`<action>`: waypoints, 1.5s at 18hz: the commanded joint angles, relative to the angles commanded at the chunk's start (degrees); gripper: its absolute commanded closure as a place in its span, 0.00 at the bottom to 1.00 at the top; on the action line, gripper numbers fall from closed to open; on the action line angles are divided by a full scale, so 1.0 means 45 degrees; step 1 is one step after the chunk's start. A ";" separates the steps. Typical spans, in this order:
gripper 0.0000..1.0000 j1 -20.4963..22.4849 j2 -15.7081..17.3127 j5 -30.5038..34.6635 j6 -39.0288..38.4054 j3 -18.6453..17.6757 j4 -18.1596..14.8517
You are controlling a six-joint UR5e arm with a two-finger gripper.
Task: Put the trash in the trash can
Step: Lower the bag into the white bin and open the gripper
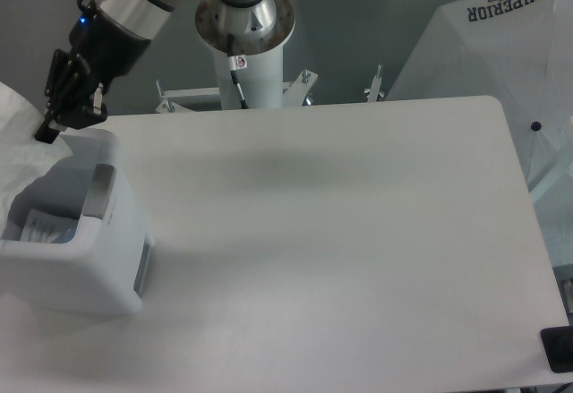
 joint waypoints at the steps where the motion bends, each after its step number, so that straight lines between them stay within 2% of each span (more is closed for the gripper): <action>1: 1.00 -0.0156 0.0175 0.0097 -0.0019 0.0058 -0.0293; 5: 1.00 -0.0412 0.0606 0.0605 0.0000 0.0371 -0.1679; 9: 1.00 -0.0646 0.0451 0.0645 0.0000 0.0741 -0.1780; 14: 1.00 -0.0646 -0.0427 0.1055 0.0000 0.1229 -0.1780; 18: 1.00 -0.0646 -0.0916 0.1601 0.0526 0.1250 -0.1780; 25: 1.00 -0.0646 -0.0995 0.1661 0.0566 0.1230 -0.1799; 26: 0.96 -0.0646 -0.0976 0.1642 0.0566 0.1269 -0.1819; 27: 0.77 -0.0627 -0.0956 0.1564 0.0547 0.1289 -0.1838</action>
